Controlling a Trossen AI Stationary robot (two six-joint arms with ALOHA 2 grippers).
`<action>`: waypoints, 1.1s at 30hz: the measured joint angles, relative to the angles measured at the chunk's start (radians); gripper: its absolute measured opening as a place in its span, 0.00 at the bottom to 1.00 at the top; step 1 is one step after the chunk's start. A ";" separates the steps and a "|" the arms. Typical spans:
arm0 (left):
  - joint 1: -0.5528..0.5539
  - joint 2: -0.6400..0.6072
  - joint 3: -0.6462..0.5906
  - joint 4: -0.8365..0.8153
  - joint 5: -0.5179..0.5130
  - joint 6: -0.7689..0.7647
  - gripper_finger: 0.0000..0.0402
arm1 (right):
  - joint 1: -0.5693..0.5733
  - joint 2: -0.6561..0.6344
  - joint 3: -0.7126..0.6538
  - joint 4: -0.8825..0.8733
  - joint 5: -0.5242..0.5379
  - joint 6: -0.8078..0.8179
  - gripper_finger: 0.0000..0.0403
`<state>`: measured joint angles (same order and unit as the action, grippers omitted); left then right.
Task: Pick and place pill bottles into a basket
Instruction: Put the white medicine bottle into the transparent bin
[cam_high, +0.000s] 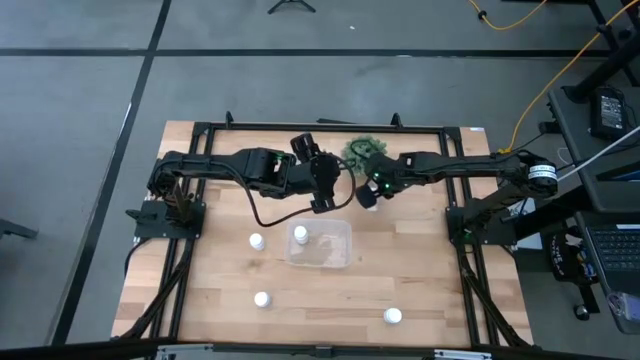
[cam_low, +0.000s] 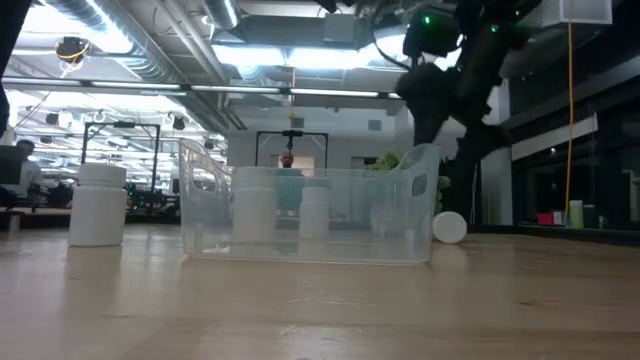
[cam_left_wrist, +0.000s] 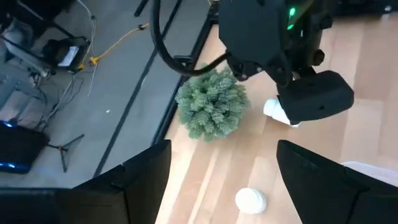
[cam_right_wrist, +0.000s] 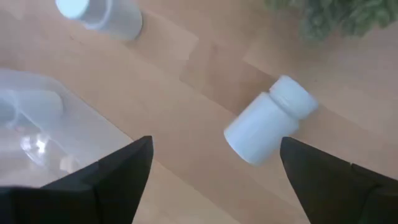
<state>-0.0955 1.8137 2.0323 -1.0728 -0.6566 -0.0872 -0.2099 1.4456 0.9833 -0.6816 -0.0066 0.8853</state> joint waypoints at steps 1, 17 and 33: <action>0.000 0.000 0.000 0.001 -0.015 0.014 0.71 | 0.001 0.000 0.005 -0.002 0.011 0.008 0.87; 0.151 -0.110 0.000 -0.007 -0.179 0.118 0.71 | 0.005 0.243 0.182 -0.169 0.019 -0.025 0.87; 0.328 -0.424 -0.349 0.241 0.210 0.284 0.71 | 0.038 0.277 0.320 -0.423 0.256 0.264 0.87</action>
<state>0.2322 1.3899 1.6835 -0.8316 -0.4467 0.1963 -0.1722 1.7226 1.3029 -1.1047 0.2490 1.1494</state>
